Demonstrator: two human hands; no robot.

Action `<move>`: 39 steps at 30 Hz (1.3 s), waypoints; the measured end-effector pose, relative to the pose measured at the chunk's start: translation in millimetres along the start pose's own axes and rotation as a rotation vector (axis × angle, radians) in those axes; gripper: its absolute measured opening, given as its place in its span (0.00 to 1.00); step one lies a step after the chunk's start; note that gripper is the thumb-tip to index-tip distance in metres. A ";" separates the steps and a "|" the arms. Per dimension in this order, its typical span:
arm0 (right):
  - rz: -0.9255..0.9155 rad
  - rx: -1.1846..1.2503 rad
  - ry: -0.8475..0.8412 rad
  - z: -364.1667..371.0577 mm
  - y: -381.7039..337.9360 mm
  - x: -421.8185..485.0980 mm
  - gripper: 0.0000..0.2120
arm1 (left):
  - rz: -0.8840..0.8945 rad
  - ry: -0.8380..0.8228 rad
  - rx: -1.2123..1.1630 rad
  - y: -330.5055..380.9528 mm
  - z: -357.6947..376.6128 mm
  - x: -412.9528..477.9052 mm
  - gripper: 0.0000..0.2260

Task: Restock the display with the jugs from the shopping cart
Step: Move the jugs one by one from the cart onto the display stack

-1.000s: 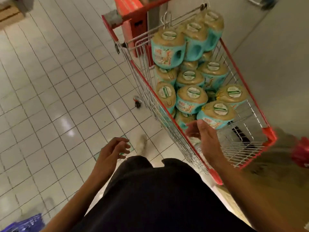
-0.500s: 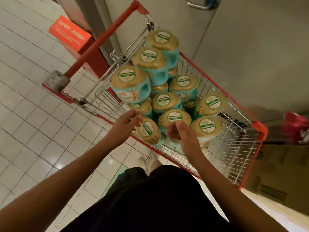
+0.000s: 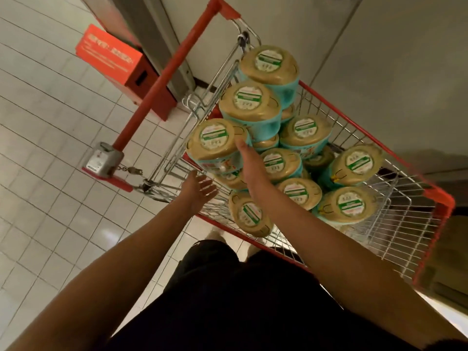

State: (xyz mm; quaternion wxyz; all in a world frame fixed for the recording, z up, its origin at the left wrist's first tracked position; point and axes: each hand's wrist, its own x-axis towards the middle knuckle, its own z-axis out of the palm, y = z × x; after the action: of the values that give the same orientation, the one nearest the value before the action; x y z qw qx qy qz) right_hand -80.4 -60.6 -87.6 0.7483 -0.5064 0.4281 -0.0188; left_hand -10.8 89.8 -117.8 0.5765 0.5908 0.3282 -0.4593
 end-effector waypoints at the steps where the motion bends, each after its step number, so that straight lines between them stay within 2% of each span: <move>1: 0.035 0.071 0.028 6.1 -0.3 6.8 0.28 | -0.009 -0.023 -0.006 4.2 -0.6 8.2 0.19; 6: 0.077 0.313 0.196 35.2 3.7 26.1 0.28 | -0.065 -0.184 -0.102 22.6 2.8 31.6 0.30; 10: 0.107 0.444 0.303 48.9 8.0 27.5 0.26 | -0.153 -0.242 -0.137 29.1 0.0 32.4 0.28; 15: 0.107 0.637 0.370 52.6 -1.4 1.7 0.24 | -0.180 -0.329 -0.040 31.9 -15.9 25.9 0.29; 20: 0.009 0.683 0.472 51.8 -11.4 -62.0 0.12 | -0.158 -0.497 0.084 31.9 -11.9 16.6 0.26; 24: -0.081 0.777 0.533 35.3 -4.2 -120.9 0.07 | -0.188 -0.631 0.267 20.5 6.0 3.2 0.26; 30: -0.148 0.904 0.628 -13.2 35.3 -201.3 0.09 | -0.173 -0.689 0.511 -36.1 44.8 -37.8 0.26; 34: -0.176 0.977 0.715 -49.2 72.2 -259.7 0.19 | -0.213 -0.753 0.646 -97.9 61.0 -64.9 0.28; 39: -0.206 1.074 0.825 -93.4 119.9 -347.3 0.14 | -0.216 -0.815 0.831 -191.6 80.9 -110.9 0.28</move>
State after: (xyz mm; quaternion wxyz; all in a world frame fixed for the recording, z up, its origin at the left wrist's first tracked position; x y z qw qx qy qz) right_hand -410.3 88.8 24.2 0.6659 -0.0544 0.5590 -0.4911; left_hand -240.1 49.0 -81.5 0.3263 0.5063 -0.0689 -0.7953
